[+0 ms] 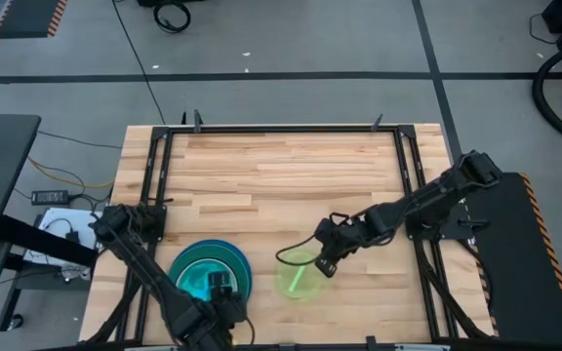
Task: Stack plastic plates
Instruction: Stack the transparent yellow plate on the transparent blue plate
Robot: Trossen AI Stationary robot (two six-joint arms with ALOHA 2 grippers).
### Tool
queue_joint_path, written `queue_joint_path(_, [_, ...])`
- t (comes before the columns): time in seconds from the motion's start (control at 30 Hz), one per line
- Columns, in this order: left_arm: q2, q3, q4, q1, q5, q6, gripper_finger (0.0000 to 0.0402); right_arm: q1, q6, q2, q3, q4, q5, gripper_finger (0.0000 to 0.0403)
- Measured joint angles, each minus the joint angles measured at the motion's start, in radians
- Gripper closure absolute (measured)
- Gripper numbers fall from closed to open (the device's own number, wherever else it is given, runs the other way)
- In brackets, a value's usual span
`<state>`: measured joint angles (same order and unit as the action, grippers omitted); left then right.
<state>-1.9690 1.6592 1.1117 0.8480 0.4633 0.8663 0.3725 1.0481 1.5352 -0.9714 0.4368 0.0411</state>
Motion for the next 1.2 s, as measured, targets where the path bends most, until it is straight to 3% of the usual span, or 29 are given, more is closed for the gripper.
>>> queue_joint_path(0.5, [0.048,0.004,0.015,0.093,0.018,0.071,0.0233,-0.125,-0.109,0.000,-0.047,-0.159,-0.043,0.0399])
queue_joint_path(0.93, [0.067,0.004,0.019,0.081,0.027,0.066,0.0233,-0.132,-0.132,0.004,-0.047,-0.294,-0.024,0.0400])
queue_joint_path(1.03, [0.074,0.004,0.024,0.076,0.024,0.066,0.0233,-0.122,-0.139,0.050,-0.081,-0.296,-0.023,0.0400])
queue_joint_path(1.2, [0.105,0.004,0.022,0.073,0.023,0.065,0.0233,-0.119,-0.218,0.213,-0.254,-0.257,-0.089,0.0400])
